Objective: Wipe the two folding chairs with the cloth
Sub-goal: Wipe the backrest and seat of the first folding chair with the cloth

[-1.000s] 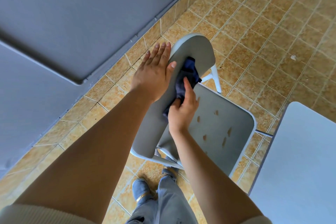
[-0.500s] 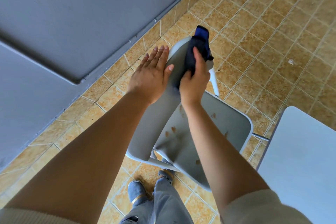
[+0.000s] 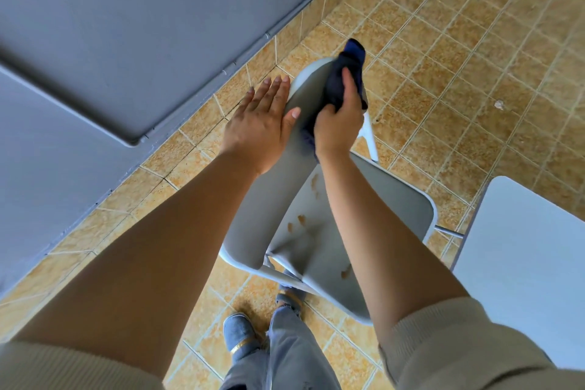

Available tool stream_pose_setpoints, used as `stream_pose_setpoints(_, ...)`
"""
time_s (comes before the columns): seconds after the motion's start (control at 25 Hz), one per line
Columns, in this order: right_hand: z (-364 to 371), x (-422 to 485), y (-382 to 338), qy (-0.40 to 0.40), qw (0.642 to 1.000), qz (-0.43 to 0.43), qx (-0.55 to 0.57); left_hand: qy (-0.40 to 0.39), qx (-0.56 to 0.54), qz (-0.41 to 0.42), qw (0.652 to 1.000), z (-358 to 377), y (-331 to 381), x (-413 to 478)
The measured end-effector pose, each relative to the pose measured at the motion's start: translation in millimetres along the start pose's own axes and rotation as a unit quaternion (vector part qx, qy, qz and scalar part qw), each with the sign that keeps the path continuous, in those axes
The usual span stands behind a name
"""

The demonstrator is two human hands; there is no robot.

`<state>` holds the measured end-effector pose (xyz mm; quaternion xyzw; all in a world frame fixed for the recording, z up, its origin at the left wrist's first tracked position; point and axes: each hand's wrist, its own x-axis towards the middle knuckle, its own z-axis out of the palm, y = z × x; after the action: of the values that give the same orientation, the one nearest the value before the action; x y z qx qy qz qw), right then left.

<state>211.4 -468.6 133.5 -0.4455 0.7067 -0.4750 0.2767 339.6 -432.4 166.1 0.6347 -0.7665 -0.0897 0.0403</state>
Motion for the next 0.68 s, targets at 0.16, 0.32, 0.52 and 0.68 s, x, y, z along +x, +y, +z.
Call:
stream_pose_setpoints(0.16,-2,-80,20,-0.03,0.994,-0.105,-0.014,0.009,0.008,0.003,1.0,3,-8,-31)
stream_pose_setpoints(0.32,-4,-91,46,-0.006,0.997,0.041,-0.061,0.032,0.001,0.006,0.999,9,-19,-68)
stream_pose_setpoints(0.52,11,-118,1,0.011,0.999,0.028,-0.041,0.039,0.015,0.017,0.999,10,-34,-108)
stream_pose_setpoints(0.68,13,-192,-1,-0.009,0.995,-0.097,-0.034,0.049,0.008,0.032,0.998,5,-45,-119)
